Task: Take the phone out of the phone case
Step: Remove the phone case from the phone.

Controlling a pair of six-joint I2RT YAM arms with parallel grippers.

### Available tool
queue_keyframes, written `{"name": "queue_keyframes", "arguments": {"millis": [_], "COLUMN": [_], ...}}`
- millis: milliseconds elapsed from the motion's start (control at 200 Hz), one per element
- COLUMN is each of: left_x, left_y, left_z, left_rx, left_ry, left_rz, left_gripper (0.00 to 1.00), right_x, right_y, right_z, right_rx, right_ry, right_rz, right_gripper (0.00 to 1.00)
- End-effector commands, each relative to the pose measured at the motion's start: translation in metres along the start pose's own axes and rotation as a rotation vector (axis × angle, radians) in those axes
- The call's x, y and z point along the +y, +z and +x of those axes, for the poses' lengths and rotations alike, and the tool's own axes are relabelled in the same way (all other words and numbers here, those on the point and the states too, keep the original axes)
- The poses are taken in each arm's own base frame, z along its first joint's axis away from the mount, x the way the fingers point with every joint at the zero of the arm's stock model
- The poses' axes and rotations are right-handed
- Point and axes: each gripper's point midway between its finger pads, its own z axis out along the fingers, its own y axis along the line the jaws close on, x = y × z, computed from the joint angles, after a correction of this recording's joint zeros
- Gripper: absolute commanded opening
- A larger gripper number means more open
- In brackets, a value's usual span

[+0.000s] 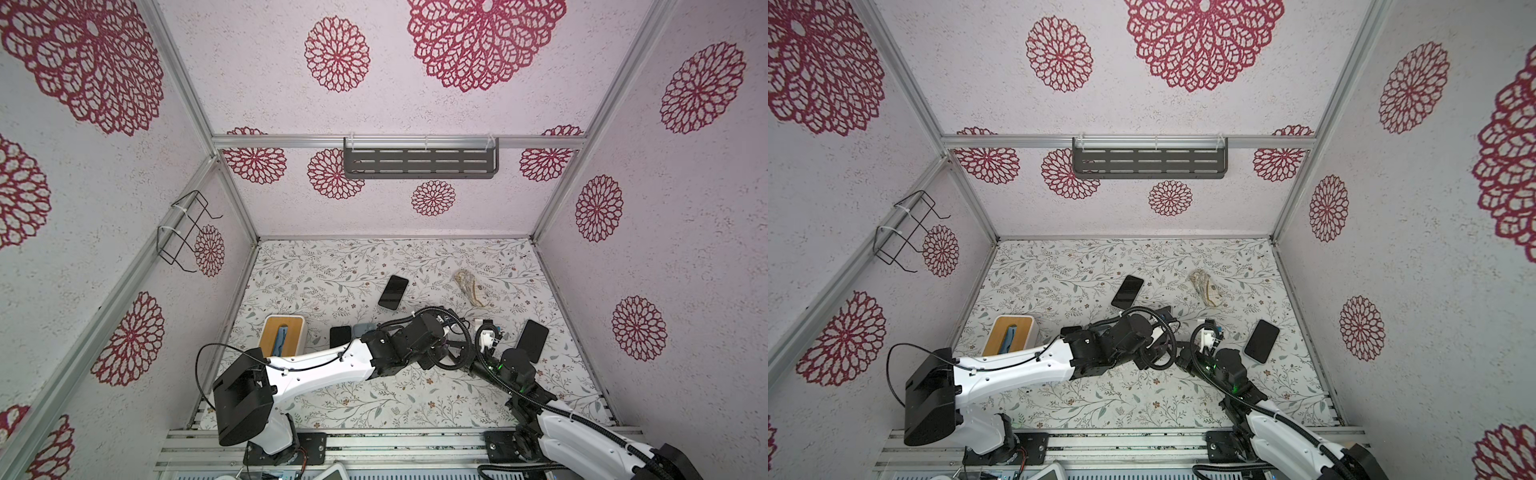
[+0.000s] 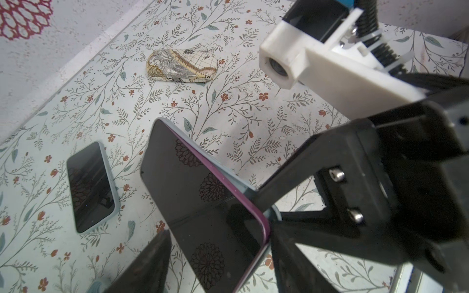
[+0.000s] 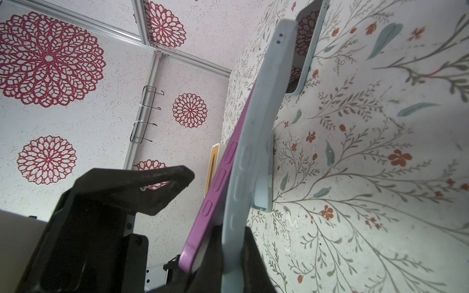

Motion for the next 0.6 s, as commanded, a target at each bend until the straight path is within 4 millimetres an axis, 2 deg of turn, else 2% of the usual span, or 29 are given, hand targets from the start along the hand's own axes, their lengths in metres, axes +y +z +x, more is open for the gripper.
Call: {"name": "queue_keyframes", "arguments": {"millis": [0,150,450,596], "left_x": [0.005,0.010,0.002,0.000], "left_y": [0.002,0.005,0.020,0.022], "left_z": [-0.011,-0.008,0.003,0.004], "left_rx": [-0.029,-0.020,0.006,0.006], "left_ry": [0.015,0.019,0.020,0.019], "left_rz": [-0.040,-0.069,-0.043,-0.038], "left_gripper": [0.60,0.50,0.38,0.29], "right_x": [0.033,0.034,0.035,0.034], "right_y": [-0.005,-0.006,-0.006,-0.006], "right_z": [-0.012,-0.012,-0.013,-0.012], "right_rx": [-0.052,-0.053,-0.057,-0.056], "right_ry": [-0.046,-0.044,-0.041,-0.041], "right_rz": [-0.130,-0.133,-0.138,-0.135], "right_gripper": [0.00,0.00,0.00,0.00]}}
